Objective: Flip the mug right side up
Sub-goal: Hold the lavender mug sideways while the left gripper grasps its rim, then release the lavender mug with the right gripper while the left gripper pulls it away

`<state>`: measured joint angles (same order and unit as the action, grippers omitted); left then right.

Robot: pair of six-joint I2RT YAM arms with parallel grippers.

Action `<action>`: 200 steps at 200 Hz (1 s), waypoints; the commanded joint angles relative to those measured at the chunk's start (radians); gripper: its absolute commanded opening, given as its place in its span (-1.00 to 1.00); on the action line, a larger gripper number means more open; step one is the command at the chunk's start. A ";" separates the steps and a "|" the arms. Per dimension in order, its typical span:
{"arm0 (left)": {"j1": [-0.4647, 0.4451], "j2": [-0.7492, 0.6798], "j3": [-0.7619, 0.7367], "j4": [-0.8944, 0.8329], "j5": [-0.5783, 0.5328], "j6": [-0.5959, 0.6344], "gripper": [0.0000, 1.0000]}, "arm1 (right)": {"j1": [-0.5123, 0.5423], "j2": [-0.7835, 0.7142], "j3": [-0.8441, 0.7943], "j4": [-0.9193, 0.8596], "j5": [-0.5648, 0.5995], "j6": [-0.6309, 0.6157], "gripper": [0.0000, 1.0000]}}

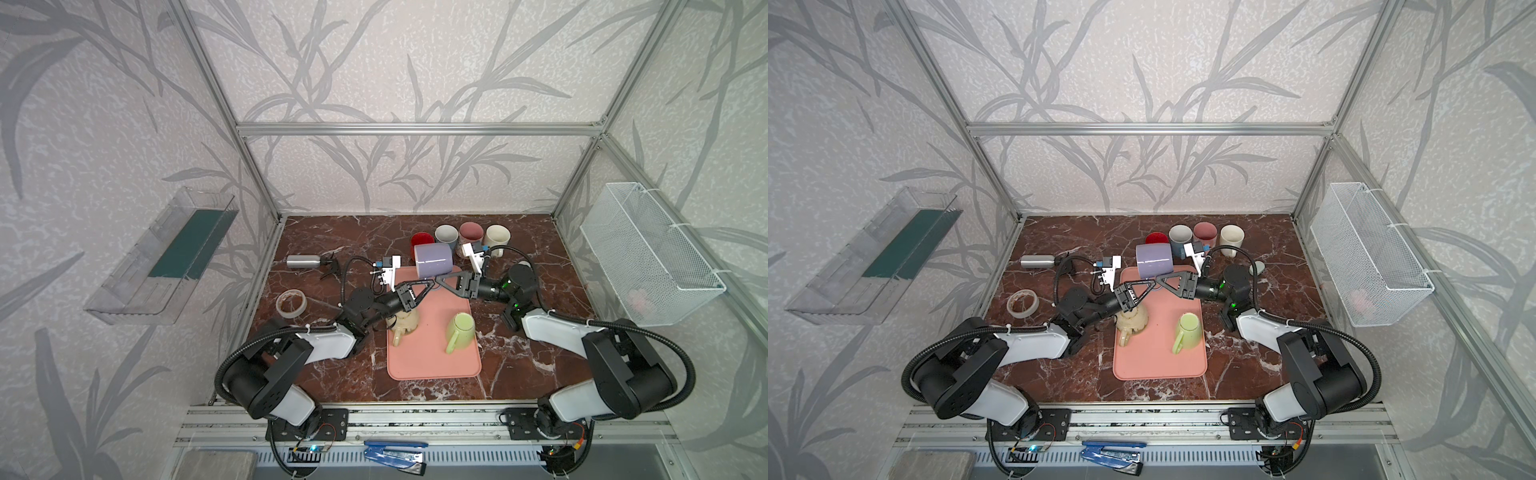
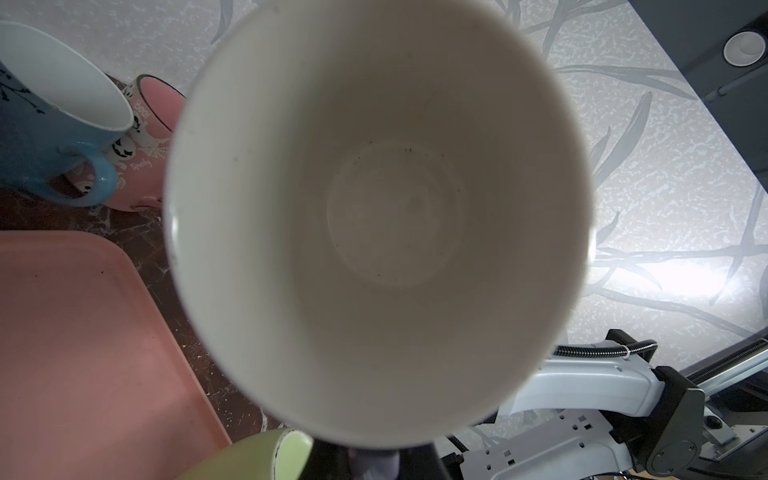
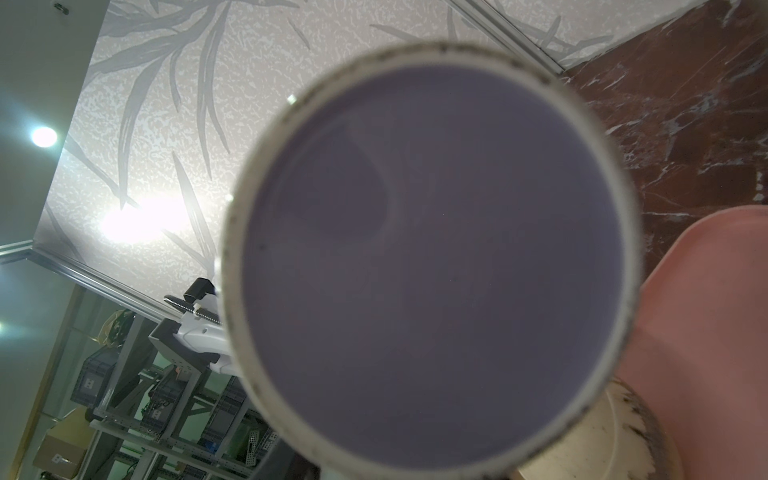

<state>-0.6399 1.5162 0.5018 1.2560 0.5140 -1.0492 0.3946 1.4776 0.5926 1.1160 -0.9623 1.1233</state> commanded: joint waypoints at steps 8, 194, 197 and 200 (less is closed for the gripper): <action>0.020 -0.036 -0.024 0.053 -0.036 0.010 -1.00 | -0.002 -0.034 0.000 0.073 -0.006 -0.036 -0.12; 0.087 -0.483 0.218 -1.198 -0.380 0.407 -1.00 | 0.003 -0.377 -0.015 -0.847 0.384 -0.568 -0.01; 0.089 -0.482 0.231 -1.227 -0.388 0.417 -1.00 | 0.003 -0.380 -0.014 -0.854 0.388 -0.569 0.00; 0.090 -0.481 0.245 -1.255 -0.397 0.426 -1.00 | 0.003 -0.382 -0.013 -0.860 0.390 -0.571 0.00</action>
<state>-0.5659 1.0714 0.6350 0.2268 0.2264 -0.7414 0.3946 1.1294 0.5678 0.3649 -0.6373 0.6163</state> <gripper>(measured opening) 0.110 0.495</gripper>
